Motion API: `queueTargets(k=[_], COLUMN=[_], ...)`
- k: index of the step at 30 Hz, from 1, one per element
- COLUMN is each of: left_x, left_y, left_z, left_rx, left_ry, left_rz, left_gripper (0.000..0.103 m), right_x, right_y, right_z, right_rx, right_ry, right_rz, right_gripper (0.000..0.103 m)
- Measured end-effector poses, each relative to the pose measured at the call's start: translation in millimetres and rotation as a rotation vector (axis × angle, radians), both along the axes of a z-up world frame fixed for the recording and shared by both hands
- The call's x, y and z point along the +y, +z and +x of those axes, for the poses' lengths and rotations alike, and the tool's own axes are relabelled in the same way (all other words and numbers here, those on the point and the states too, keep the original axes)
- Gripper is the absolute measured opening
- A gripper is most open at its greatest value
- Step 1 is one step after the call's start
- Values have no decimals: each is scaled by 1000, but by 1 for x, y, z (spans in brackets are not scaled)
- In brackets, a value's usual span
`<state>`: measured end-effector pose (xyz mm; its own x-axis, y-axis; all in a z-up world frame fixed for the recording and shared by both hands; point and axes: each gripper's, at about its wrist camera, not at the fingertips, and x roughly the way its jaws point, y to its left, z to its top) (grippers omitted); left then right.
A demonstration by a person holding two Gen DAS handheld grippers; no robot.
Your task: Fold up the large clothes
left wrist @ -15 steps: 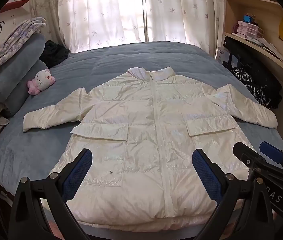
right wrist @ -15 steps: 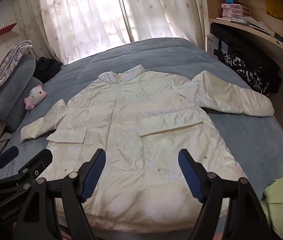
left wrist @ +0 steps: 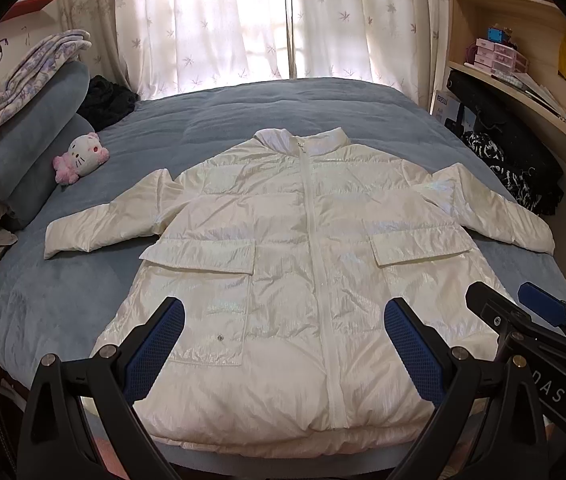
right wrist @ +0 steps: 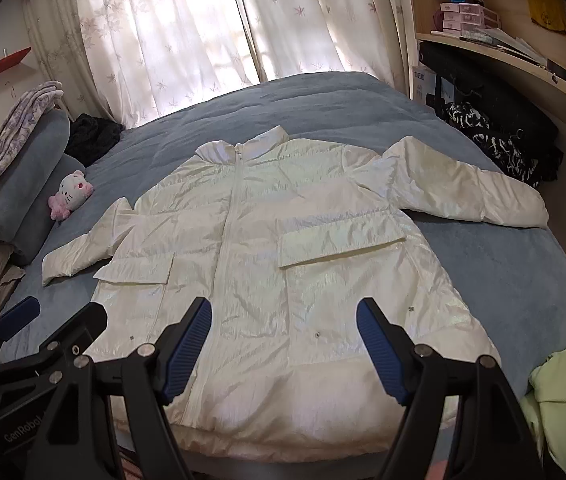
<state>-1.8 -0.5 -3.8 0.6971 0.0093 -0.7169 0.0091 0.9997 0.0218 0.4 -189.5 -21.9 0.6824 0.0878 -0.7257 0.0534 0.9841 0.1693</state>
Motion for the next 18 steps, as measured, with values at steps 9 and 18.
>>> queueTargets(k=[9, 18], left_x=[1, 2], left_y=[0, 1], left_z=[-1, -1], left_rx=[-4, -3], left_ry=[1, -1], left_rz=[3, 1], left_gripper=[99, 99], right_x=[0, 0], right_y=[0, 0], right_z=[-1, -2], right_rx=[2, 5], right_ry=[0, -1], right_rz=[4, 8], right_gripper=[75, 76])
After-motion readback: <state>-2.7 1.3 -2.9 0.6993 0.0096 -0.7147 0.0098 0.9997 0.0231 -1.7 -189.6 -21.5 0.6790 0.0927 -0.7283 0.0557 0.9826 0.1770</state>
